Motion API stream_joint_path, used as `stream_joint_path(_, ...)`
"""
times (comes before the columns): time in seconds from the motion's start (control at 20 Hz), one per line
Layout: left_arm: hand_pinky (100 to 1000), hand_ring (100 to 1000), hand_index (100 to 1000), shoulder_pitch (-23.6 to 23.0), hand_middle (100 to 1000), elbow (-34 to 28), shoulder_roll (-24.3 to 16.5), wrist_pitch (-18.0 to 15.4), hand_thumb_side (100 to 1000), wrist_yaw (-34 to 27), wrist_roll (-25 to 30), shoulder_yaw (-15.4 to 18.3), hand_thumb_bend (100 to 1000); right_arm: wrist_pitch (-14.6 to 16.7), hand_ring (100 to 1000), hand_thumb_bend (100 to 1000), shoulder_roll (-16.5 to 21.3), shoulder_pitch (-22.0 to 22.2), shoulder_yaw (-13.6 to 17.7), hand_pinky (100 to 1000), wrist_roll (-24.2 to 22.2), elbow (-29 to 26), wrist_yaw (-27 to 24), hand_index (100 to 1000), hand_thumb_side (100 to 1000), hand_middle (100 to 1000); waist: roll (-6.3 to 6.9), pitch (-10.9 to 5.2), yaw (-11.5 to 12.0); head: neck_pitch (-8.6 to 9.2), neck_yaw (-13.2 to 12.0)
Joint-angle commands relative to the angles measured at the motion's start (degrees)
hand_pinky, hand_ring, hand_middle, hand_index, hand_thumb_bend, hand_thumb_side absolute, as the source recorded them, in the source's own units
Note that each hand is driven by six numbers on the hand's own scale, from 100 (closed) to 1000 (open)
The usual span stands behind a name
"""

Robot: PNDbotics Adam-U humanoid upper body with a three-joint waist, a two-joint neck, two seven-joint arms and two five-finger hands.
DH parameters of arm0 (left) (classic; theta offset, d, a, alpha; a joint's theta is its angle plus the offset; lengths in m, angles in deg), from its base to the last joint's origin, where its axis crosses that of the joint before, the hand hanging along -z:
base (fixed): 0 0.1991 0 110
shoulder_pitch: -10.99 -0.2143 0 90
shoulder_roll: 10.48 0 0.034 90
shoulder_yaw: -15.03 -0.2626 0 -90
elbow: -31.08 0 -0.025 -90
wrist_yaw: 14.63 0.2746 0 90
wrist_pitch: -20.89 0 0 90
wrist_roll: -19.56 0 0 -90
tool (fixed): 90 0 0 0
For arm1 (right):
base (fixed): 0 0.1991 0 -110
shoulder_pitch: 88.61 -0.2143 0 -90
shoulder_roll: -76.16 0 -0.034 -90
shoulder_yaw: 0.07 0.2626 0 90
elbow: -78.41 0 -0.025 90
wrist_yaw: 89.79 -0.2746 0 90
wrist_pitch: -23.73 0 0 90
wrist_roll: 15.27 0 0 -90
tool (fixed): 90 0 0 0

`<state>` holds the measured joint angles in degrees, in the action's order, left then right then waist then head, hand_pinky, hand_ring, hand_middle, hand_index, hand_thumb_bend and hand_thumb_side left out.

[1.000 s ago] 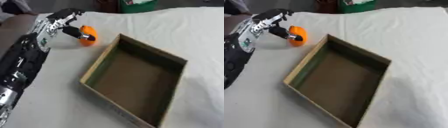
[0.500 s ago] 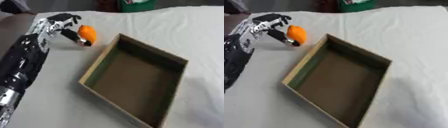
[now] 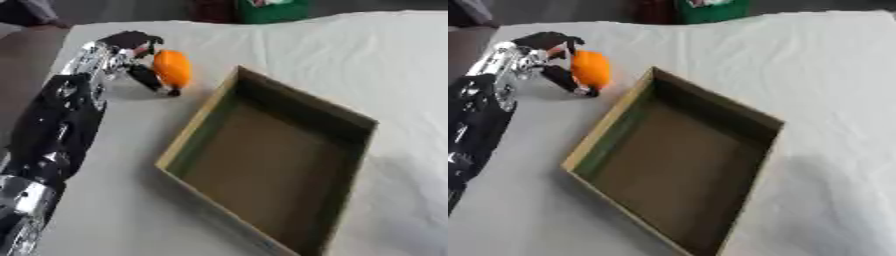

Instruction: Pick up objects on the table and place them in the box.

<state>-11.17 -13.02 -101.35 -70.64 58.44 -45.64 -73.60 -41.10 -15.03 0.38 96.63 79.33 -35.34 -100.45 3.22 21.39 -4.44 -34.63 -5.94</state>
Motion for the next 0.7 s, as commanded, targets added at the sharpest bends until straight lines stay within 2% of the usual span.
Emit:
stream_joint_path(0.05, 460, 735, 924, 0.69, 738, -0.04, -0.69, 0.35, 484, 0.64, -1.42, 0.63, 464, -0.18, 764, 100, 0.41, -0.28, 0.45, 893, 0.19, -0.84, 0.40, 915, 1000, 731, -0.18, -0.84, -0.01, 0.21, -0.03)
stream_joint_path(0.15, 436, 708, 868, 0.62, 710, -0.09, -0.59, 0.59, 476, -0.01, -2.30, 0.64, 376, -0.22, 765, 100, 0.38, -0.26, 0.48, 894, 0.22, -0.84, 0.45, 916, 1000, 731, -0.19, -0.83, -0.02, -0.05, 0.06)
stream_joint_path(0.2, 434, 706, 863, 0.60, 707, -0.08, -0.54, 0.68, 474, -0.45, -2.56, 0.62, 369, -0.24, 765, 100, 0.36, -0.23, 0.51, 894, 0.26, -0.84, 0.48, 916, 1000, 731, -0.20, -0.85, -0.03, -0.19, 0.13)
stream_joint_path(0.25, 427, 693, 801, 0.58, 686, -0.05, -0.50, 0.70, 464, -0.91, -2.66, 0.57, 323, -0.28, 764, 100, 0.32, -0.18, 0.54, 894, 0.33, -0.84, 0.51, 916, 1000, 731, -0.21, -0.88, -0.03, -0.36, 0.22)
stream_joint_path(0.35, 423, 687, 755, 0.53, 673, 0.03, -0.42, 0.25, 455, -2.39, -1.86, 0.41, 298, -0.50, 764, 100, 0.24, 0.01, 0.66, 894, 0.66, -0.84, 0.63, 916, 1000, 731, -0.26, -0.99, 0.04, -0.85, 0.54)
stream_joint_path(0.4, 422, 686, 745, 0.55, 669, 0.03, -0.38, -0.16, 452, -3.54, -0.82, 0.36, 283, -0.61, 764, 100, 0.21, 0.09, 0.71, 894, 0.88, -0.84, 0.70, 916, 1000, 731, -0.29, -1.04, 0.11, -1.09, 0.70)
stream_joint_path(0.6, 402, 659, 703, 0.83, 641, -0.82, -0.76, -0.47, 406, -7.16, 2.33, 0.29, 100, -0.80, 765, 100, 0.27, 0.14, 0.71, 894, 1.63, -0.84, 0.78, 917, 1000, 730, -0.32, -1.24, 0.27, -1.29, 0.69)
stream_joint_path(0.7, 397, 656, 693, 0.87, 639, -1.27, -0.92, -0.09, 386, -7.92, 2.57, 0.30, 100, -0.85, 765, 100, 0.28, 0.20, 0.69, 894, 1.81, -0.84, 0.74, 917, 1000, 730, -0.33, -1.38, 0.29, -1.24, 0.73)
